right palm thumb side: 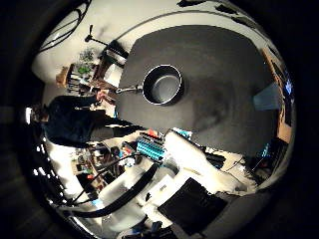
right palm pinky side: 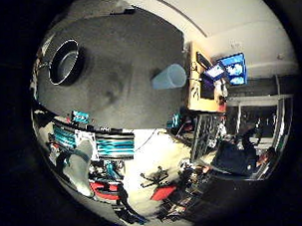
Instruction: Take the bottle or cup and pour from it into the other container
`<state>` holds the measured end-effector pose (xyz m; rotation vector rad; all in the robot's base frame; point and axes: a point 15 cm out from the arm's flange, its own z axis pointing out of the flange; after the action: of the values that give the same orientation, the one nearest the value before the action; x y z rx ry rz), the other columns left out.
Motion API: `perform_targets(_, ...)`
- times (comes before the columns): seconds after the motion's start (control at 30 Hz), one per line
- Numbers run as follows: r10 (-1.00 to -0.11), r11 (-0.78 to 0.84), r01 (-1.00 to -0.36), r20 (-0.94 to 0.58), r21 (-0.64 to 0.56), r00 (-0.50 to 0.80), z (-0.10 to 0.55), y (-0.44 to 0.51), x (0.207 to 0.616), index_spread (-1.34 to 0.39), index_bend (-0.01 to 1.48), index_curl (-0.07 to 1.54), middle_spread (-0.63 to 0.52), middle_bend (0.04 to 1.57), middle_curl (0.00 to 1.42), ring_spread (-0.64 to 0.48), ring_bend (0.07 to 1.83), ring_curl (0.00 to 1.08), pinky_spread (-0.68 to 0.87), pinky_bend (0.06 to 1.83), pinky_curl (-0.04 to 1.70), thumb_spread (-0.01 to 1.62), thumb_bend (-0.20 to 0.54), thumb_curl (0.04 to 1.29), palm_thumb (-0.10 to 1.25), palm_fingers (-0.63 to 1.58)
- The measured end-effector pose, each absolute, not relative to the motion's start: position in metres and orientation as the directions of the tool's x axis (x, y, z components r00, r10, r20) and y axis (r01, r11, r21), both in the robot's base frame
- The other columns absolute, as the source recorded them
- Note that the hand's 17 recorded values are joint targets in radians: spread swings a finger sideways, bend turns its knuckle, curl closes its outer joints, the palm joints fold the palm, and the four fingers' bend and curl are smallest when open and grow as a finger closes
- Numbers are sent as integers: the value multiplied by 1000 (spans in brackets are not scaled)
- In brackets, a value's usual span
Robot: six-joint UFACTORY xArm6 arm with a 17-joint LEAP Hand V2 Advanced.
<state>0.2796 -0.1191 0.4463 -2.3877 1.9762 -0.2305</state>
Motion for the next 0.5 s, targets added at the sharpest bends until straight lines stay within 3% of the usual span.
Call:
perform_targets(0.2, -991, -128, -979, 51, -160, 121, 448, -143, 280, -318, 158, 288, -14, 341, 344, 61, 659, 172, 360, 912, -8, 1099, -24, 294, 541, 282)
perform_targets(0.5, -994, 44, -952, -110, -302, -11, 465, -214, 288, -299, 160, 280, -3, 366, 346, 55, 698, 172, 364, 973, -8, 1094, -28, 275, 429, 279)
